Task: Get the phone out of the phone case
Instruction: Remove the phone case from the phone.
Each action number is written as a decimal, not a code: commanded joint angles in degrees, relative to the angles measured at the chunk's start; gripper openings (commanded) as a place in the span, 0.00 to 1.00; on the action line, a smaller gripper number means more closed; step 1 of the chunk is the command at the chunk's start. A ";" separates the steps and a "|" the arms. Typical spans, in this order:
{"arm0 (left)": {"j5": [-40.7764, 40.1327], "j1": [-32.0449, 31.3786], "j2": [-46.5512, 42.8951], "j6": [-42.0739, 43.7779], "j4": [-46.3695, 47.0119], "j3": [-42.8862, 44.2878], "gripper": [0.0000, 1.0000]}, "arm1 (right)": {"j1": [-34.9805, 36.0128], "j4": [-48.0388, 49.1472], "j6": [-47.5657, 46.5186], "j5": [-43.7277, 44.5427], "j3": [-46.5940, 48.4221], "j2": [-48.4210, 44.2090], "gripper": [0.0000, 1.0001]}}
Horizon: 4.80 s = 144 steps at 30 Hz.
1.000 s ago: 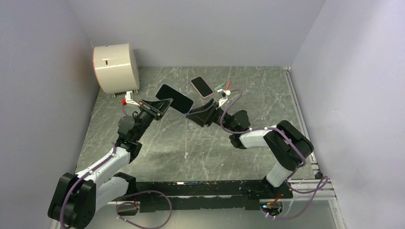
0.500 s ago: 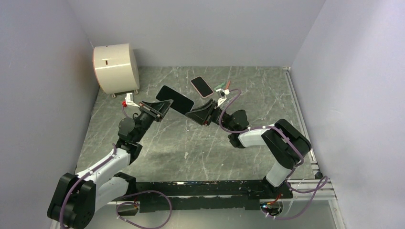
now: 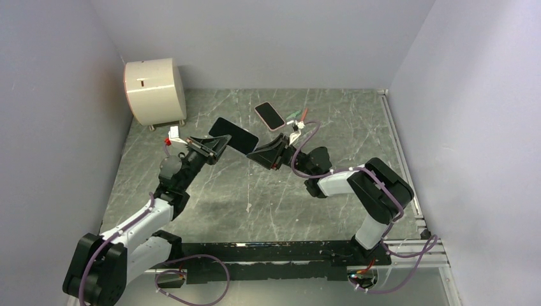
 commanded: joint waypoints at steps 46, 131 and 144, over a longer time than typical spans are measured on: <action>41.95 11.86 3.00 31.14 -9.71 17.94 0.03 | 1.69 -58.31 -53.08 -3.82 -3.72 -33.96 0.58; 52.64 6.30 -1.37 24.87 10.08 15.29 0.03 | 2.96 -125.05 -116.69 -22.79 48.83 -9.67 0.00; 46.60 6.14 -6.92 34.52 -1.03 14.16 0.03 | 2.51 -110.38 -106.61 -18.56 38.80 -14.46 0.05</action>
